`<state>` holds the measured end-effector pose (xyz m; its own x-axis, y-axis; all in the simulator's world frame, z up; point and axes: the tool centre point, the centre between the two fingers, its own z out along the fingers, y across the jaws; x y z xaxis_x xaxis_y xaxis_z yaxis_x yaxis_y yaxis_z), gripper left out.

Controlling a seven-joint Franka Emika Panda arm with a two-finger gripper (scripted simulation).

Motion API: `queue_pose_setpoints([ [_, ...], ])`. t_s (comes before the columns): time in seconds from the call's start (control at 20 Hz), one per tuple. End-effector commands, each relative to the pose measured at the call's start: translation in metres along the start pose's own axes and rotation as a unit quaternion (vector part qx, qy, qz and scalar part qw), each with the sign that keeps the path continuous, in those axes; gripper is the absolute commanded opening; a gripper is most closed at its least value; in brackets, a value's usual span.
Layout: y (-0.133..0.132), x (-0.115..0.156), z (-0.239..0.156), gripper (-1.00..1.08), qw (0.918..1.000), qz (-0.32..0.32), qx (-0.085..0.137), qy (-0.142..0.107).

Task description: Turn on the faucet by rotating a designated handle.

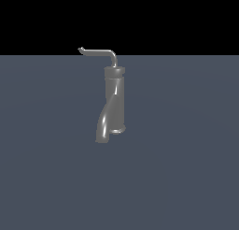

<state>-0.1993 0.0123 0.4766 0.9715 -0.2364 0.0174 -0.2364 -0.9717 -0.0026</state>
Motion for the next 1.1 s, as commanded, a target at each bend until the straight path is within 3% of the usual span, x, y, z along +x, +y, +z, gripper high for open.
queue_pose_setpoints([
  [0.0, -0.005, 0.011, 0.002, -1.0, 0.9996, 0.029, 0.001, -0.001],
  [0.5, -0.028, 0.055, 0.016, -1.0, 0.9893, 0.146, 0.003, -0.004],
  [1.05, -0.054, 0.103, 0.039, -1.0, 0.962, 0.273, 0.003, -0.006],
])
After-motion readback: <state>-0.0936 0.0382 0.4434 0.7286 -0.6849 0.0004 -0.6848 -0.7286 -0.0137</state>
